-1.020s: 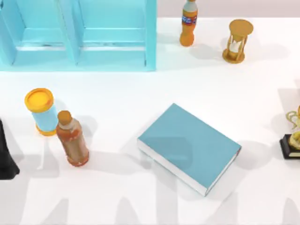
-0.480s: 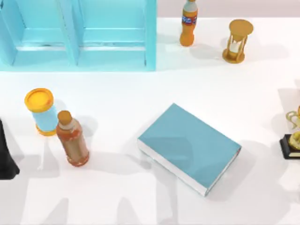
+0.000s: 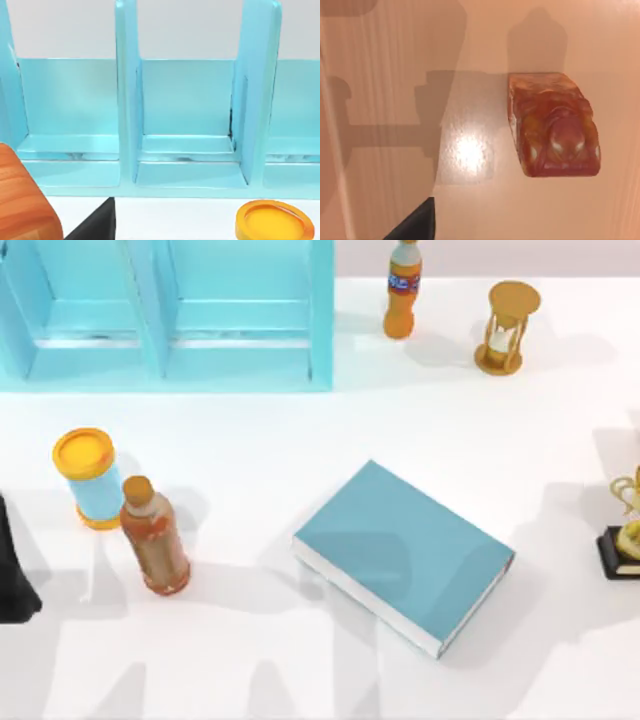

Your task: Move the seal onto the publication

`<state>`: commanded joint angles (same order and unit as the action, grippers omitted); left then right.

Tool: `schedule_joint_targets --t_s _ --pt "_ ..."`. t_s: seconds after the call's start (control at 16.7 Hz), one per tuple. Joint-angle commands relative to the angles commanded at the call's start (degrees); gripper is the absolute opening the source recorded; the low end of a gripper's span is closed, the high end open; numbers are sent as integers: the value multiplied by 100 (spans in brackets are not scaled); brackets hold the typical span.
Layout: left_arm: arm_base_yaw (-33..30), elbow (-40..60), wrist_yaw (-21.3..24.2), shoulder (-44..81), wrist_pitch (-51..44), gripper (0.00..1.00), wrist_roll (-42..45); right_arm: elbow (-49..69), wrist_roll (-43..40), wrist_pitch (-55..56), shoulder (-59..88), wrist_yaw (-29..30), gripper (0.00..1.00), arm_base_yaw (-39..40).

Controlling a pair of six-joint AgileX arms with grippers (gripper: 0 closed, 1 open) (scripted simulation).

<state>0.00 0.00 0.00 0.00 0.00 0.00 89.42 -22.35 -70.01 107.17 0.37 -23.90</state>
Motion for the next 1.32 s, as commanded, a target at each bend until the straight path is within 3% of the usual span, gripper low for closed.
schedule_joint_targets --t_s 0.72,1.32 --pt "0 0 0 0 0 100 0 254 -116 -93 334 -34 100 -51" --pt "0 0 0 0 0 100 0 -1218 -76 1814 791 -33 100 -16"
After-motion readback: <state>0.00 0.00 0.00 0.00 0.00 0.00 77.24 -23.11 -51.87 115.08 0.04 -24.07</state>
